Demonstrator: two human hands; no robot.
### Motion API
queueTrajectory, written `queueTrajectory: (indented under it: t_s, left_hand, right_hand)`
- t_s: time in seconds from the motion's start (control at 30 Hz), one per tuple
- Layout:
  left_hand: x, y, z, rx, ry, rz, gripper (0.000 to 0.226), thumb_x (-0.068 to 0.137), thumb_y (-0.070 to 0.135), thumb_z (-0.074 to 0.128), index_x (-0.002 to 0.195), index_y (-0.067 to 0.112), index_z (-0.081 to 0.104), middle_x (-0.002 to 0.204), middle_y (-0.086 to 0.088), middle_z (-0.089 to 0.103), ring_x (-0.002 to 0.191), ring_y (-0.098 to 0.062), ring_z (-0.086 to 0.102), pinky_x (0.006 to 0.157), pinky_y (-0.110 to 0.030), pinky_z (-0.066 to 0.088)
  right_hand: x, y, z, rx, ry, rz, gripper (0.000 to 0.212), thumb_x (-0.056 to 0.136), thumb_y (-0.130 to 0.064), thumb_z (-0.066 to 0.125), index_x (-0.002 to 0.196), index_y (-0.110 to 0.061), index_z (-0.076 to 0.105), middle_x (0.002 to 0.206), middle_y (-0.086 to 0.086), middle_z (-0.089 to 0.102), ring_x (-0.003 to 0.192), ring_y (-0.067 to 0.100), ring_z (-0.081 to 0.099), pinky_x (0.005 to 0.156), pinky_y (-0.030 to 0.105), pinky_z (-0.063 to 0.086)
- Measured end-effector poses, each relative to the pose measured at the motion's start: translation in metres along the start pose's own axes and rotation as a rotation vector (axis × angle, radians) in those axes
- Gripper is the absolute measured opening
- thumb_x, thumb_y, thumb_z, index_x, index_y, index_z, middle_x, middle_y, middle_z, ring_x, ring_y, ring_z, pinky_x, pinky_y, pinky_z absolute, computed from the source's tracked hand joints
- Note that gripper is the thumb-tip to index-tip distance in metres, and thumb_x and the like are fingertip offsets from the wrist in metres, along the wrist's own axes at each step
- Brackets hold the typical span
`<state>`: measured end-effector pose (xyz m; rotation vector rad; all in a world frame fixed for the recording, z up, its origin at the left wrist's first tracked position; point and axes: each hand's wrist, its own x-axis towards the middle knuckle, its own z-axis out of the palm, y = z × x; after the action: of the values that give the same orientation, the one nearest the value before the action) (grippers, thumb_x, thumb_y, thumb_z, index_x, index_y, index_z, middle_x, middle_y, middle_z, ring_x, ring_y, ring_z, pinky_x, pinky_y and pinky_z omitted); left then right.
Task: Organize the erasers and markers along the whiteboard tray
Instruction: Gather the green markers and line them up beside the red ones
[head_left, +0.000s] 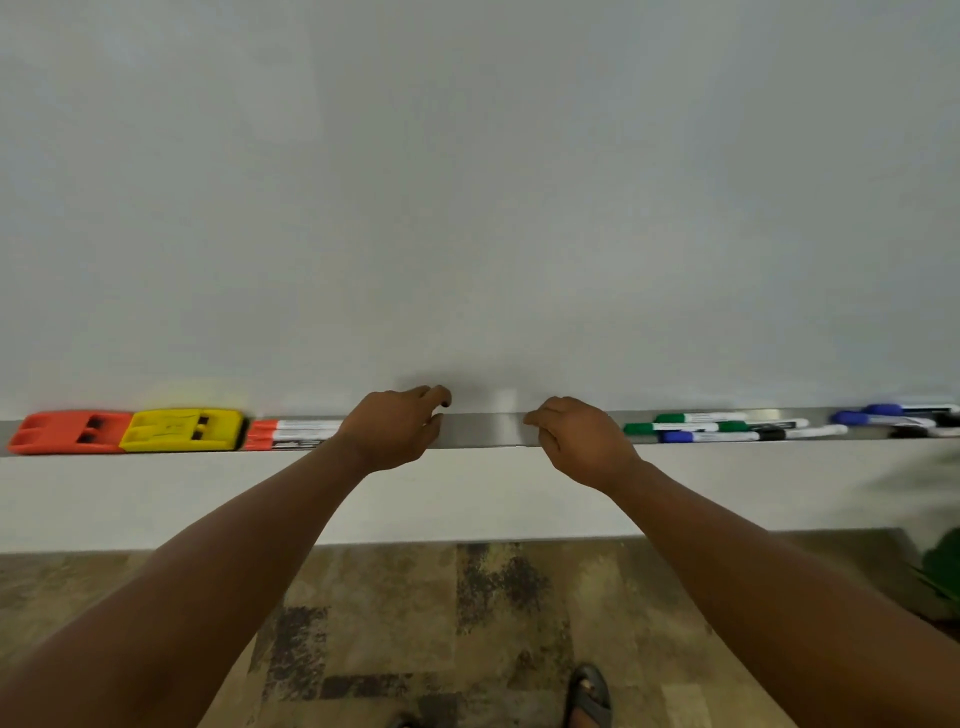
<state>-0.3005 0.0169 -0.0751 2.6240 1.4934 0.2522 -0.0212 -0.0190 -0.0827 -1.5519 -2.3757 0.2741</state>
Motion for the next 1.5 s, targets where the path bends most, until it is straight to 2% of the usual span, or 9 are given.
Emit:
queueTrajectory:
  t_s: [0.17,0.33,0.43,0.57,0.67,0.93,1.1,1.33,1.5]
  left_hand:
    - [0.039,0.064,0.009,-0.006,-0.054,0.082,0.021,0.097,0.035,0.039,0.114,0.027,0.049,0.105,0.008,0.066,0.074,-0.023,0.064,0.066,-0.033,0.05]
    - [0.081,0.134,0.027,0.025,-0.121,0.193,0.025,0.098,0.034,0.036,0.106,0.026,0.057,0.1,0.006,0.064,0.08,-0.021,0.063,0.068,-0.033,0.05]
    - [0.106,0.177,0.04,0.035,-0.157,0.228,0.028,0.099,0.034,0.035,0.103,0.023,0.061,0.096,0.003,0.062,0.081,-0.021,0.061,0.069,-0.034,0.05]
    - [0.137,0.224,0.061,0.057,-0.195,0.26,0.029,0.1,0.029,0.036,0.113,0.021,0.061,0.102,0.0,0.06,0.083,-0.02,0.059,0.068,-0.035,0.05]
    - [0.154,0.246,0.08,0.094,-0.224,0.217,0.027,0.097,0.023,0.045,0.12,0.021,0.057,0.107,-0.002,0.059,0.089,-0.022,0.06,0.072,-0.038,0.054]
    - [0.177,0.266,0.099,0.137,-0.278,0.103,0.033,0.09,0.015,0.053,0.123,0.018,0.052,0.112,-0.006,0.058,0.1,-0.026,0.058,0.078,-0.037,0.049]
    - [0.18,0.268,0.094,0.162,-0.293,0.117,0.041,0.088,0.013,0.056,0.127,0.02,0.047,0.114,-0.005,0.059,0.099,-0.026,0.06,0.078,-0.037,0.049]
    - [0.174,0.256,0.08,0.102,-0.203,0.165,0.029,0.094,0.034,0.046,0.119,0.022,0.052,0.108,0.0,0.057,0.088,-0.023,0.06,0.069,-0.036,0.05]
    - [0.178,0.262,0.072,0.16,-0.225,0.216,0.032,0.093,0.034,0.045,0.122,0.022,0.052,0.111,0.0,0.056,0.089,-0.022,0.06,0.067,-0.033,0.047]
  right_hand:
    - [-0.039,0.057,-0.033,-0.082,0.02,0.112,0.031,0.091,-0.01,0.051,0.118,-0.014,0.065,0.113,0.007,0.066,0.103,0.027,0.06,0.083,0.04,0.053]
    - [-0.083,0.112,-0.057,-0.196,0.018,0.217,0.029,0.091,-0.014,0.052,0.117,-0.016,0.065,0.106,0.006,0.066,0.095,0.026,0.059,0.078,0.036,0.05]
    - [-0.106,0.143,-0.067,-0.239,0.019,0.275,0.029,0.09,-0.013,0.053,0.115,-0.017,0.067,0.106,0.005,0.067,0.096,0.026,0.06,0.081,0.038,0.053]
    - [-0.128,0.177,-0.076,-0.271,0.068,0.324,0.027,0.088,-0.012,0.058,0.112,-0.018,0.069,0.1,0.005,0.07,0.087,0.024,0.062,0.077,0.037,0.054]
    - [-0.137,0.199,-0.08,-0.291,0.065,0.35,0.025,0.09,-0.015,0.057,0.112,-0.017,0.068,0.099,0.005,0.069,0.085,0.023,0.061,0.076,0.036,0.053]
    - [-0.138,0.246,-0.08,-0.296,0.025,0.437,0.026,0.09,-0.017,0.058,0.115,-0.019,0.064,0.101,0.003,0.068,0.09,0.023,0.059,0.074,0.038,0.054]
    - [-0.129,0.26,-0.076,-0.328,-0.023,0.435,0.028,0.087,-0.015,0.059,0.115,-0.019,0.062,0.1,0.003,0.068,0.089,0.023,0.058,0.072,0.036,0.051]
    - [-0.125,0.277,-0.079,-0.374,-0.128,0.39,0.031,0.088,-0.016,0.057,0.12,-0.021,0.058,0.108,0.002,0.066,0.1,0.023,0.055,0.08,0.037,0.047]
    - [-0.124,0.283,-0.083,-0.369,-0.163,0.34,0.03,0.092,-0.018,0.052,0.121,-0.023,0.057,0.109,0.0,0.067,0.104,0.023,0.052,0.08,0.037,0.044]
